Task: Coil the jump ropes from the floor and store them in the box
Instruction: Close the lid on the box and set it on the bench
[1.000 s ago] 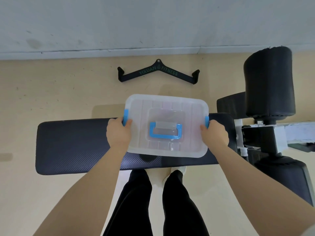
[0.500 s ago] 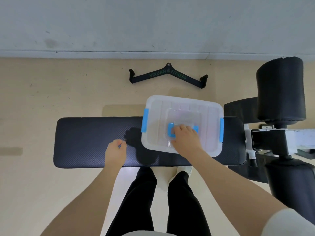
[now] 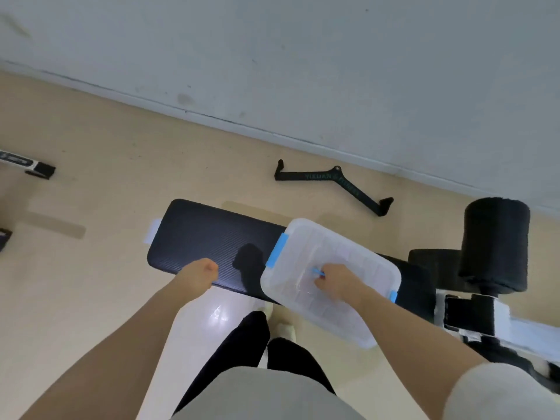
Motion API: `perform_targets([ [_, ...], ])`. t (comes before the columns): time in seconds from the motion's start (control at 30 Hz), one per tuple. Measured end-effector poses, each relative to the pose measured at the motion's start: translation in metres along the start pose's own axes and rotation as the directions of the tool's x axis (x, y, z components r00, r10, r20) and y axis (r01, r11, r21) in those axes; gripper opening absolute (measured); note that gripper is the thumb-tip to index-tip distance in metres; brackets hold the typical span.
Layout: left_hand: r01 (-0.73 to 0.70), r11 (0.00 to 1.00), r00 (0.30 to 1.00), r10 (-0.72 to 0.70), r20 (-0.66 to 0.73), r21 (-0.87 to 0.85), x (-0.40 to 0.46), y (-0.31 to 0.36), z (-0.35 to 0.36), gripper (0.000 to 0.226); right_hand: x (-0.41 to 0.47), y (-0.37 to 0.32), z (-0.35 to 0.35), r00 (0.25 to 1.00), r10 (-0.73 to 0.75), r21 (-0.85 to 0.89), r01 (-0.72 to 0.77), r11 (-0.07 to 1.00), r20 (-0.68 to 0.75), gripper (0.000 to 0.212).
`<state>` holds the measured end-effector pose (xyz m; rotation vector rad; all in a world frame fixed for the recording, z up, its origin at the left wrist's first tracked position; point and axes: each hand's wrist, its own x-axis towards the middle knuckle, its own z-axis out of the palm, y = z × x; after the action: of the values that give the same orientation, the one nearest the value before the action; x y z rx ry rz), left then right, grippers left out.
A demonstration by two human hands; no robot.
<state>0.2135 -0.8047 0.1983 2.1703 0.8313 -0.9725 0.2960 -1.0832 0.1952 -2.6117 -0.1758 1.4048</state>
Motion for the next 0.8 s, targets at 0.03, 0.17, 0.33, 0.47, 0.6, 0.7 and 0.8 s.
perform_targets([
  [0.03, -0.027, 0.999, 1.0, 0.026, -0.006, -0.04, -0.01, -0.003, -0.005, 0.018, -0.007, -0.006, -0.001, 0.999, -0.013, -0.029, 0.014, 0.999, 0.041, 0.015],
  [0.17, -0.16, 0.987, 0.987, 0.16, 0.013, -0.005, -0.052, -0.029, -0.024, 0.023, -0.032, -0.037, -0.004, 0.989, -0.039, -0.135, 0.059, 0.989, 0.145, 0.021],
  [0.33, -0.222, 0.975, 0.964, 0.219, -0.148, -0.004, -0.07, -0.082, -0.064, 0.026, -0.04, -0.109, -0.01, 0.99, -0.055, -0.156, 0.076, 0.985, 0.133, 0.031],
  [0.47, -0.23, 0.965, 0.946, 0.191, -0.262, -0.129, -0.073, -0.129, -0.106, 0.038, -0.033, -0.18, 0.0, 0.986, -0.099, -0.289, 0.134, 0.948, 0.13, 0.032],
  [0.6, -0.252, 0.958, 0.942, 0.209, -0.263, -0.14, -0.054, -0.194, -0.163, 0.034, -0.015, -0.258, 0.014, 0.991, -0.12, -0.347, 0.132, 0.928, 0.057, 0.021],
  [0.7, -0.243, 0.928, 0.964, 0.199, -0.175, -0.281, -0.039, -0.245, -0.217, 0.027, -0.002, -0.335, 0.015, 0.987, -0.142, -0.291, 0.116, 0.95, -0.069, 0.04],
  [0.8, -0.242, 0.917, 0.97, 0.221, -0.101, -0.317, -0.026, -0.29, -0.277, 0.025, 0.008, -0.41, 0.024, 0.978, -0.152, -0.225, 0.117, 0.967, -0.145, 0.053],
])
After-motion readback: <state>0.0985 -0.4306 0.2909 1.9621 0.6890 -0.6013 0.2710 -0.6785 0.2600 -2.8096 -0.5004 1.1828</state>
